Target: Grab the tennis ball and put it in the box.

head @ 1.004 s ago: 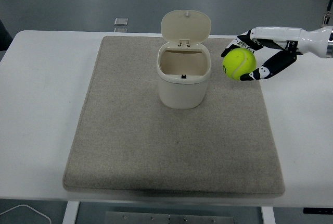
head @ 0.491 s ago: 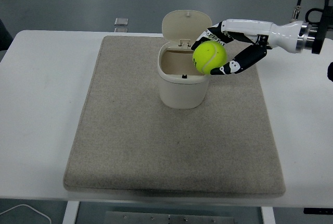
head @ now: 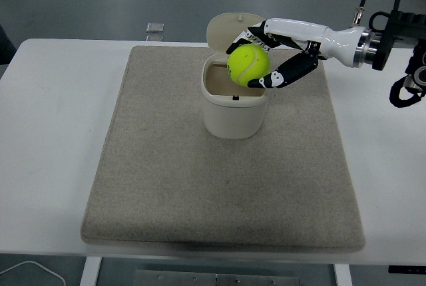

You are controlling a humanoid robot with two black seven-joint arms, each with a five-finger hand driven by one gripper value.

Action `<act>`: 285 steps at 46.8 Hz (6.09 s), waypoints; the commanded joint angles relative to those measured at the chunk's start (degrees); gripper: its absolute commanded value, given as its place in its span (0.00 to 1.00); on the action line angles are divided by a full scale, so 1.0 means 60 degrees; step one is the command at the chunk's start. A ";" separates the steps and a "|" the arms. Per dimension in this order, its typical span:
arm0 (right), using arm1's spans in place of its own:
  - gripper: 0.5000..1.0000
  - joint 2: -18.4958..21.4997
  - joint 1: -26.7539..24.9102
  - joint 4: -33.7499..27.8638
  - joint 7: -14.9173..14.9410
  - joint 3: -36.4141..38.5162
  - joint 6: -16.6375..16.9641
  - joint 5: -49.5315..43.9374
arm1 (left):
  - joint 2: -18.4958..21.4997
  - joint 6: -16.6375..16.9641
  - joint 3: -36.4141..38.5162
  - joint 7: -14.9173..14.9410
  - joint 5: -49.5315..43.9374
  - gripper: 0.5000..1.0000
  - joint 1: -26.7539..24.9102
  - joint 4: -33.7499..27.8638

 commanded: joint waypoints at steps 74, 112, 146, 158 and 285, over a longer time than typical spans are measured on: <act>0.51 0.0707 -0.0334 -0.0300 -0.0389 -0.0362 -0.1042 -0.0193 | 0.0000 0.0001 0.0000 0.0000 0.0000 0.98 0.0001 0.0000; 0.67 0.0693 -0.0421 -0.0344 -0.0389 -0.0464 -0.1042 -0.0150 | 0.0000 0.0001 0.0000 0.0015 0.0000 0.98 0.0001 0.0000; 0.84 0.0619 -0.0363 -0.0388 -0.0389 -0.0523 -0.0911 -0.0150 | 0.0000 0.0001 0.0000 0.0000 0.0000 0.98 0.0001 0.0000; 0.85 0.0137 -0.0319 -0.0270 -0.0389 -0.0362 0.0011 -0.0003 | 0.0000 0.0001 0.0000 0.0015 0.0000 0.98 0.0001 0.0000; 0.85 0.0414 -0.1491 -0.3698 -0.0712 -0.0303 -0.3064 1.0983 | 0.0000 0.0001 0.0000 0.0000 0.0000 0.98 0.0001 0.0000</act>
